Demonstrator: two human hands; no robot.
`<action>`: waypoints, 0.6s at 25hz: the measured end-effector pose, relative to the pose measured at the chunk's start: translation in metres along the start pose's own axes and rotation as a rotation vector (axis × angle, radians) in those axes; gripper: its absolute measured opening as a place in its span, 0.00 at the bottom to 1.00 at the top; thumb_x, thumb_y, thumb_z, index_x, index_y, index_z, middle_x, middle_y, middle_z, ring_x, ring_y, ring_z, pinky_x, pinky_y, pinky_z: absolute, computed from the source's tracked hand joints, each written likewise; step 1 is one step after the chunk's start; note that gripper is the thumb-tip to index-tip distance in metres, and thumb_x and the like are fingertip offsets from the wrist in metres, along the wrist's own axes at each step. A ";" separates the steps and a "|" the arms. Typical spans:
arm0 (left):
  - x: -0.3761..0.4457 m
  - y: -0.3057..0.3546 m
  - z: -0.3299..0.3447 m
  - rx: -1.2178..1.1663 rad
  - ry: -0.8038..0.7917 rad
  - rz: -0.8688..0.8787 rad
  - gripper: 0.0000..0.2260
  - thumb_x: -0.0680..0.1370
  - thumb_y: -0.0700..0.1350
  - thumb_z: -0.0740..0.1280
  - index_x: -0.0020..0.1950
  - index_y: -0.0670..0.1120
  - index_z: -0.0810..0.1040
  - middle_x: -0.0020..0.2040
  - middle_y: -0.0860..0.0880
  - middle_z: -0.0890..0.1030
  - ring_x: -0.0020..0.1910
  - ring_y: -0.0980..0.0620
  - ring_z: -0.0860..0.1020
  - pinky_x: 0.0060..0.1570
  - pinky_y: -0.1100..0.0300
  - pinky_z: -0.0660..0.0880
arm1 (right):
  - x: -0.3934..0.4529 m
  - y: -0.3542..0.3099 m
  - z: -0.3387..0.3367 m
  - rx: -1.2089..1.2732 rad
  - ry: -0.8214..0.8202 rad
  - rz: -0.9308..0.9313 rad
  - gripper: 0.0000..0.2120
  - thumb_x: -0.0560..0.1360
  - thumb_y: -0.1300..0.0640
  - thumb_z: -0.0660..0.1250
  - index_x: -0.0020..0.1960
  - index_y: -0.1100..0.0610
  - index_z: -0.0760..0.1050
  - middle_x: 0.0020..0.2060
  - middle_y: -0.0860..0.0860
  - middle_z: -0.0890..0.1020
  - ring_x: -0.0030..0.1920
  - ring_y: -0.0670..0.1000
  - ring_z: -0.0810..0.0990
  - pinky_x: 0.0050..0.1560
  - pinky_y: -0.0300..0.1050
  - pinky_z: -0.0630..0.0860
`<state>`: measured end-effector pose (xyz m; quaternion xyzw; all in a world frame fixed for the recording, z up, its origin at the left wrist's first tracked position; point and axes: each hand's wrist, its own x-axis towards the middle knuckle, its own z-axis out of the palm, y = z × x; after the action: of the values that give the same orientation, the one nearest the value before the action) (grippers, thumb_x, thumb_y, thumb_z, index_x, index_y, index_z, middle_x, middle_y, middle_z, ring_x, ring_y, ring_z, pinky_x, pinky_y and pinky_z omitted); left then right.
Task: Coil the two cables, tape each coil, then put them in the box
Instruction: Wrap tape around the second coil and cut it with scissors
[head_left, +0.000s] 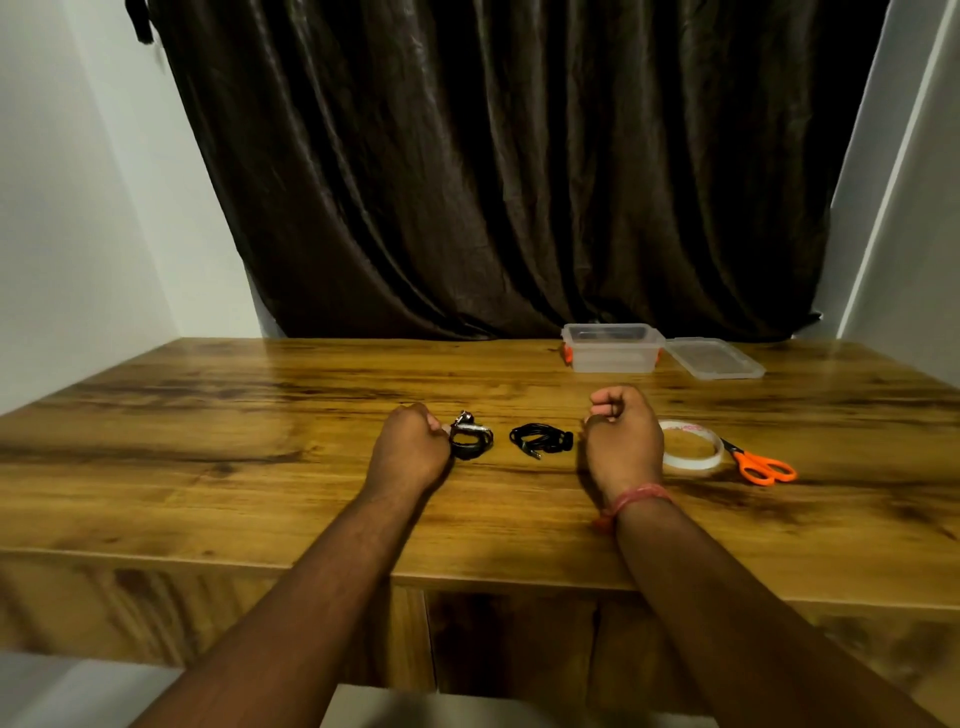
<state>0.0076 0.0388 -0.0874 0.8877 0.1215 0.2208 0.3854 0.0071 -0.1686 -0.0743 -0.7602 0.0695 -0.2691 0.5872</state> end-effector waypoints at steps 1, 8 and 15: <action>-0.001 0.000 -0.001 0.029 -0.005 0.022 0.08 0.79 0.45 0.66 0.40 0.48 0.75 0.42 0.46 0.81 0.41 0.49 0.78 0.43 0.57 0.75 | 0.000 -0.001 0.000 -0.001 -0.002 0.009 0.09 0.76 0.67 0.63 0.48 0.54 0.76 0.49 0.53 0.80 0.51 0.53 0.79 0.54 0.51 0.79; -0.008 0.002 -0.003 0.207 -0.006 0.158 0.08 0.79 0.49 0.66 0.42 0.48 0.76 0.46 0.49 0.77 0.43 0.50 0.75 0.43 0.56 0.74 | 0.000 -0.003 0.001 0.006 -0.028 0.066 0.09 0.77 0.66 0.62 0.49 0.54 0.76 0.49 0.52 0.80 0.51 0.52 0.79 0.54 0.50 0.78; -0.009 0.002 -0.001 0.133 0.046 0.108 0.09 0.75 0.48 0.70 0.39 0.51 0.71 0.35 0.52 0.79 0.35 0.50 0.78 0.37 0.52 0.79 | 0.000 -0.002 -0.001 0.045 -0.042 0.057 0.08 0.77 0.66 0.62 0.50 0.56 0.77 0.47 0.53 0.81 0.50 0.52 0.79 0.52 0.46 0.76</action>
<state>-0.0006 0.0351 -0.0876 0.9113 0.0968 0.2530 0.3100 0.0063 -0.1684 -0.0724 -0.7499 0.0725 -0.2379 0.6130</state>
